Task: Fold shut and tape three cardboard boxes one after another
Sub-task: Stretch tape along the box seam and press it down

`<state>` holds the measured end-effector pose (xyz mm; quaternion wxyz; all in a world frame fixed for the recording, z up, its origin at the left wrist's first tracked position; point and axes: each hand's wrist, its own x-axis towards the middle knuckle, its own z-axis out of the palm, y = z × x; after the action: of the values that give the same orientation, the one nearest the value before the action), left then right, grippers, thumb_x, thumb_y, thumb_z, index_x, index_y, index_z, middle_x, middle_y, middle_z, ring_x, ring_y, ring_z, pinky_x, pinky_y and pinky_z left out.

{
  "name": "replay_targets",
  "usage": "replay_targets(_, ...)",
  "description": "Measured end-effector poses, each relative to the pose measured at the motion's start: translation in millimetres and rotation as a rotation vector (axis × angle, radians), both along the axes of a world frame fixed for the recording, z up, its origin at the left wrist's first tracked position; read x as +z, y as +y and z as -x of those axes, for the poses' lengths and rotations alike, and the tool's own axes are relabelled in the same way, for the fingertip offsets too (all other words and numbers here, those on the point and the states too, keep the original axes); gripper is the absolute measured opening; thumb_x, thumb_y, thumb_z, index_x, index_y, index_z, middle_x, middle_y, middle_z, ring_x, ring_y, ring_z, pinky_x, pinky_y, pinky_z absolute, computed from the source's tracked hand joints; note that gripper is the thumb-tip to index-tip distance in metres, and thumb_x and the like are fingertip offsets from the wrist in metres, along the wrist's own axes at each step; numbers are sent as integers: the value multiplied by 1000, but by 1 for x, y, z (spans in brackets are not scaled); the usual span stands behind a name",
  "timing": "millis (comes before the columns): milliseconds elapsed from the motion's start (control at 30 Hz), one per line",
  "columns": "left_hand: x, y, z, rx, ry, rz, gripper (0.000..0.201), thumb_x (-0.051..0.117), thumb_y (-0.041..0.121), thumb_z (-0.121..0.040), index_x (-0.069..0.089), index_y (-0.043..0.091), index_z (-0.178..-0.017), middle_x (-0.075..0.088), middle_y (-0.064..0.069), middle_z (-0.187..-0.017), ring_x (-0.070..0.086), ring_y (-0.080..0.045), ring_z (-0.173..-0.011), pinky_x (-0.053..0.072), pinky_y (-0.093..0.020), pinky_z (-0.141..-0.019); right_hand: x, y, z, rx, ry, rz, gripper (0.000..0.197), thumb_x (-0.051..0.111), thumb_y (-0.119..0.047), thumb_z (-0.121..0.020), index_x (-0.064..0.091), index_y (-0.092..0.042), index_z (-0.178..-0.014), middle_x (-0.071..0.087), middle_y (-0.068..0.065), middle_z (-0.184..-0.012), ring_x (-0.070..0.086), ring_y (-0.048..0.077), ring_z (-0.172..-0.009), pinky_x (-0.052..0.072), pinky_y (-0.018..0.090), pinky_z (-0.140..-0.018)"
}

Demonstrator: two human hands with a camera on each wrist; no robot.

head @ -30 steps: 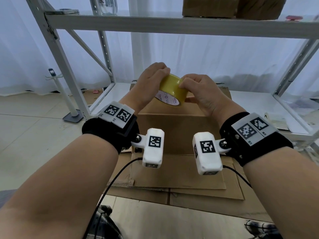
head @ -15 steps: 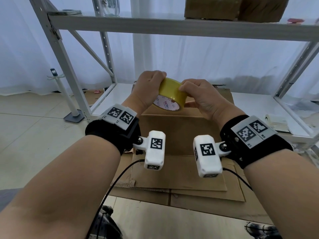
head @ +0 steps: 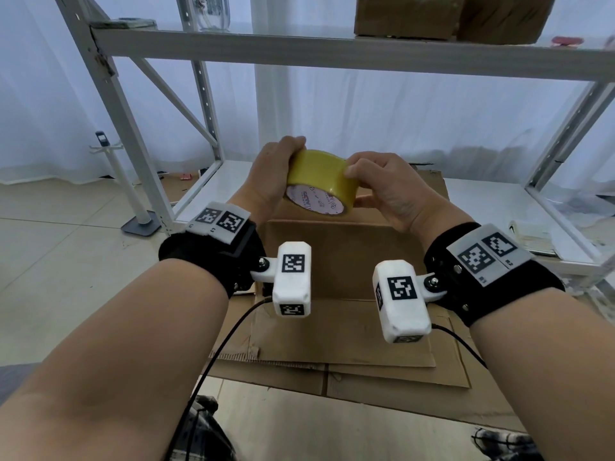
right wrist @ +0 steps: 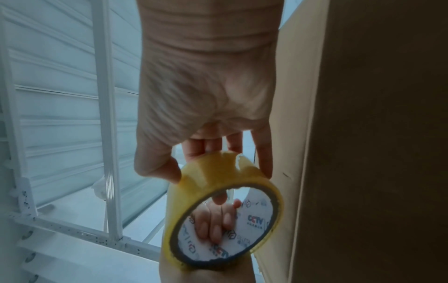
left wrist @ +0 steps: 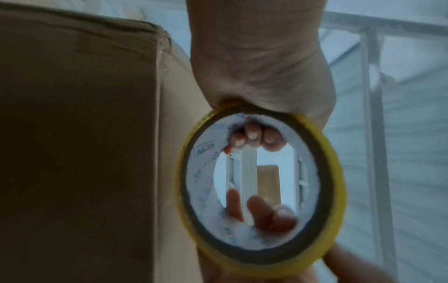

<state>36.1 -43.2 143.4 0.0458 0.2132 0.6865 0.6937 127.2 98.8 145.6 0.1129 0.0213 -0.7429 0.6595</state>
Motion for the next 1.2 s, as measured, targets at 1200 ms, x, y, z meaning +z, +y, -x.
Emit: replay_targets(1200, 8, 1, -11, 24, 43, 127, 28, 47, 33, -96, 54, 19, -74, 46, 1, -85, 48, -12, -79, 39, -29, -75, -5, 3, 1, 3, -32, 67, 14, 58, -19, -80, 56, -19, -66, 54, -3, -72, 54, 12, -78, 52, 32, -72)
